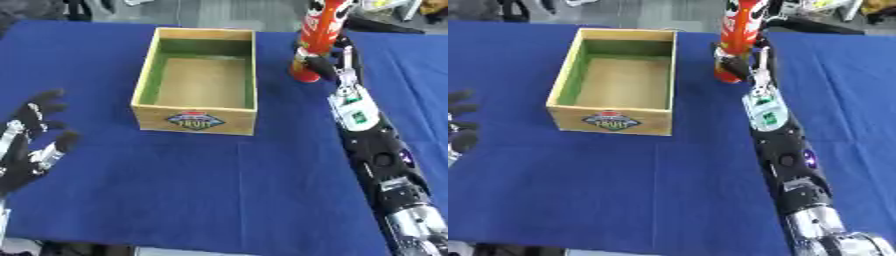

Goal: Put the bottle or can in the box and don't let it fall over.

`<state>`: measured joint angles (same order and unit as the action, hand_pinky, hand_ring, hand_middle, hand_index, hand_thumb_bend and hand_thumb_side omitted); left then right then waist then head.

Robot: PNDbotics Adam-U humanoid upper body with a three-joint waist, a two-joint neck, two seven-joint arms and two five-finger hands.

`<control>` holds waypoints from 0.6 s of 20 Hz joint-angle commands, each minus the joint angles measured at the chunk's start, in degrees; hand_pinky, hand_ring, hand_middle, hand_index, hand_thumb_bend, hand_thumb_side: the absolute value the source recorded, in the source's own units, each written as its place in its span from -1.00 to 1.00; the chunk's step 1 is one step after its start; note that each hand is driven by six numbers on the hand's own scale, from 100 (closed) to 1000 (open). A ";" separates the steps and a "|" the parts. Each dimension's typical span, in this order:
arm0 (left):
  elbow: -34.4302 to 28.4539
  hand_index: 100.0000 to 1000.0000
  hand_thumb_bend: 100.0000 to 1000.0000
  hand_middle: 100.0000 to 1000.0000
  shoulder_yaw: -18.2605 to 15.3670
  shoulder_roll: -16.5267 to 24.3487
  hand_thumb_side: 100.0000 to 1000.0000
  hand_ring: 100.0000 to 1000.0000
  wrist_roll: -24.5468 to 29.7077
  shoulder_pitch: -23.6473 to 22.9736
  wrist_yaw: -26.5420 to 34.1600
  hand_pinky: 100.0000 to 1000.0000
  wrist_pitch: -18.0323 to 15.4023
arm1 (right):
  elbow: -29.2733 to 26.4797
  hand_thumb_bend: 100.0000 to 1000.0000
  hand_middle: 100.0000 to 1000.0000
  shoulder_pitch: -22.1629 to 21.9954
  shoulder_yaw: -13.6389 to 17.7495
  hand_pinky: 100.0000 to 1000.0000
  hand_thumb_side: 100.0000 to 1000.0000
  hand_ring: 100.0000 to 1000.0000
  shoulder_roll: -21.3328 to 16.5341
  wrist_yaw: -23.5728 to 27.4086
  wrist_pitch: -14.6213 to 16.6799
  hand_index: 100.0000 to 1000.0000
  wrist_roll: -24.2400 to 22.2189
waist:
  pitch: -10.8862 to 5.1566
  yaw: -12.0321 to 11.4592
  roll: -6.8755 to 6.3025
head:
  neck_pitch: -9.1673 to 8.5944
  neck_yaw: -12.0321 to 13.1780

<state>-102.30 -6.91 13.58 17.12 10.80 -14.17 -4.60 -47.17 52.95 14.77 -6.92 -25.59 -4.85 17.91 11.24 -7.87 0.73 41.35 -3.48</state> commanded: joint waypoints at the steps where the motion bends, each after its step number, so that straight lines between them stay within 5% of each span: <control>1: -1.04 0.84 0.34 0.82 -0.01 0.26 0.33 0.76 0.19 0.76 0.16 0.49 -0.16 | -0.53 0.17 0.72 1.69 0.23 0.50 -0.30 0.71 -1.52 0.16 0.09 0.87 0.36 | -0.74 -0.17 -0.28 | -0.77 -0.17; 12: -1.07 0.85 0.34 0.82 0.12 0.20 0.33 0.76 0.33 0.98 0.19 0.49 -0.21 | -0.64 0.18 0.68 2.18 0.95 0.47 -0.31 0.69 -1.52 0.34 0.10 0.86 1.09 | -0.48 -0.86 -0.23 | -0.92 -0.33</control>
<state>-102.38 -6.87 13.17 17.34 11.11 -14.15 -4.78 -47.17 53.62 15.50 -7.16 -25.47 -4.86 18.68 11.48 -8.63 0.69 41.10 -3.67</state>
